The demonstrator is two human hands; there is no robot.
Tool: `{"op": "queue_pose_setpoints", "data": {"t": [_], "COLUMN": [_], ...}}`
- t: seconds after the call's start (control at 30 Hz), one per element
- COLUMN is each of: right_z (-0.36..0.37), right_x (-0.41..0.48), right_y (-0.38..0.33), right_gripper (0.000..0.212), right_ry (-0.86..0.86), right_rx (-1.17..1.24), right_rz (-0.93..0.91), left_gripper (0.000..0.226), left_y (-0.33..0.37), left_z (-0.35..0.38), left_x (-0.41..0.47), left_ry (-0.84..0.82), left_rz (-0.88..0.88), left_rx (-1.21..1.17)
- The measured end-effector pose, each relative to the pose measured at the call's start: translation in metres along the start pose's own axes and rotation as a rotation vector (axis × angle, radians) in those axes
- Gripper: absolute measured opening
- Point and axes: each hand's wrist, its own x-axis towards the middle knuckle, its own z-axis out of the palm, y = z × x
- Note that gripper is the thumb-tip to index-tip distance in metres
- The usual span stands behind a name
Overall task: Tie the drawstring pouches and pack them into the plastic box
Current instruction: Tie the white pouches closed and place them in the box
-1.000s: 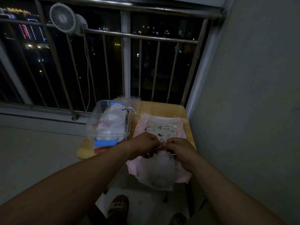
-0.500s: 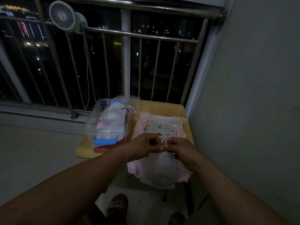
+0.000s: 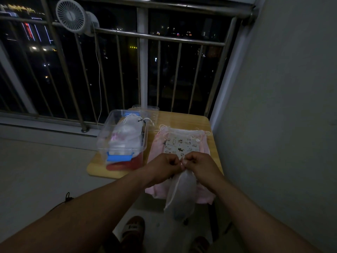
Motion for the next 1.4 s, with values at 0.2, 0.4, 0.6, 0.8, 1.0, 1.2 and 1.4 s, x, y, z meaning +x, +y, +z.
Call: {"op": "queue_pose_setpoints", "data": {"t": [0.2, 0.4, 0.6, 0.8, 1.0, 1.2, 1.4], "right_z": [0.009, 0.017, 0.01, 0.012, 0.021, 0.022, 0.004], "right_x": [0.0, -0.004, 0.002, 0.003, 0.004, 0.009, 0.02], "right_y": [0.008, 0.011, 0.012, 0.008, 0.01, 0.001, -0.008], "right_gripper": [0.012, 0.011, 0.01, 0.017, 0.018, 0.019, 0.014], "right_ry": [0.036, 0.104, 0.069, 0.077, 0.17, 0.2, 0.192], "right_rx": [-0.225, -0.24, 0.074, 0.226, 0.362, 0.294, 0.333], "right_rz": [-0.114, -0.159, 0.038, 0.143, 0.269, 0.246, 0.294], "left_gripper": [0.025, 0.024, 0.018, 0.026, 0.018, 0.02, 0.028], "left_y": [-0.008, -0.008, -0.007, -0.006, -0.004, -0.001, 0.002], "left_z": [0.01, 0.015, 0.0, -0.004, 0.004, 0.004, -0.006], "left_x": [0.004, 0.007, 0.009, 0.004, -0.005, -0.007, -0.001], "left_ry": [0.108, 0.153, 0.021, 0.059, 0.232, 0.237, 0.094], "left_rz": [0.088, 0.111, -0.056, -0.068, -0.037, -0.012, -0.155], "left_rx": [0.092, 0.181, -0.132, -0.321, -0.278, -0.296, -0.308]}}
